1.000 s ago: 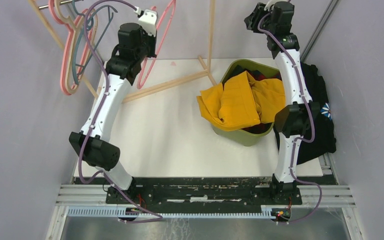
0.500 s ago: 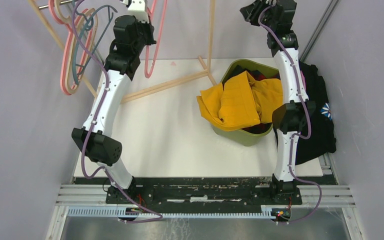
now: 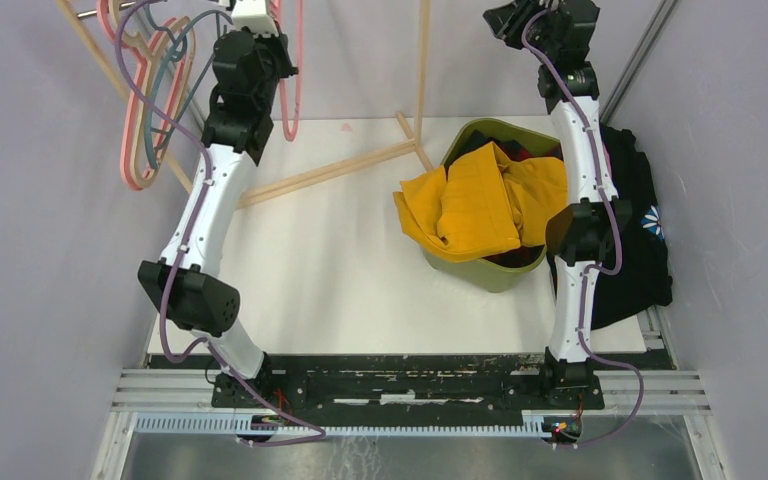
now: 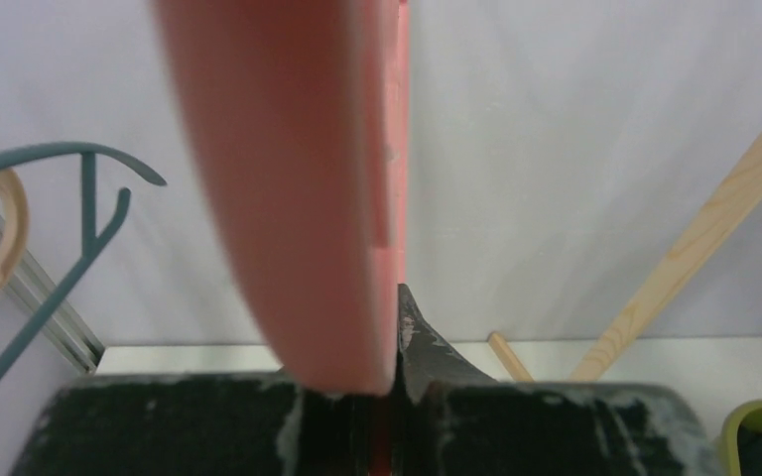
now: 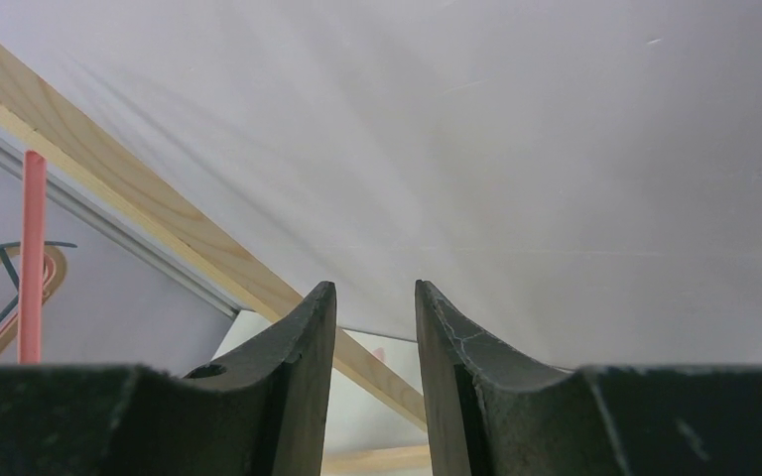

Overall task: Remove the skirt from the hanger
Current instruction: Place the hanger at the clothesline.

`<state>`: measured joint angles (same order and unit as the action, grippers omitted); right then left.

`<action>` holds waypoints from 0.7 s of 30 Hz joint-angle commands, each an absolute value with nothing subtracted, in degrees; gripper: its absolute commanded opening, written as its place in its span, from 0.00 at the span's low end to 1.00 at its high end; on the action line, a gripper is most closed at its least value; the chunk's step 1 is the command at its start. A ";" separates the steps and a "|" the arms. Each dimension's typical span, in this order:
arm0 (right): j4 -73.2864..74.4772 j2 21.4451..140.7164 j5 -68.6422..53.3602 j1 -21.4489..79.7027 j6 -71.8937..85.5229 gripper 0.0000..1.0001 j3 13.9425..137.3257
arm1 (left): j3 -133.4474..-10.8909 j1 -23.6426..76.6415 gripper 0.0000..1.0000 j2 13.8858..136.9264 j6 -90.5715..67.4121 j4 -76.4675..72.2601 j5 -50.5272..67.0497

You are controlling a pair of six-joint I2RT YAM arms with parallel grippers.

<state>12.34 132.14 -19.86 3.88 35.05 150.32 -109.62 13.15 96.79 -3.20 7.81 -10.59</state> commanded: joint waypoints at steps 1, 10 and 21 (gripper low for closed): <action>7.90 132.06 -21.38 3.62 36.04 0.40 152.08 | -110.11 11.34 0.03 93.67 -4.31 -2.57 -10.49; 7.14 131.84 -21.80 3.65 36.98 0.40 151.48 | -112.88 5.31 0.03 96.95 -9.14 -0.37 2.29; 6.19 132.67 -21.75 3.69 37.57 0.39 152.23 | -117.20 2.47 0.03 99.82 -12.95 2.86 10.69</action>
<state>9.91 132.18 -20.97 3.86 36.82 150.30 -113.16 3.18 98.74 -8.56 4.51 6.24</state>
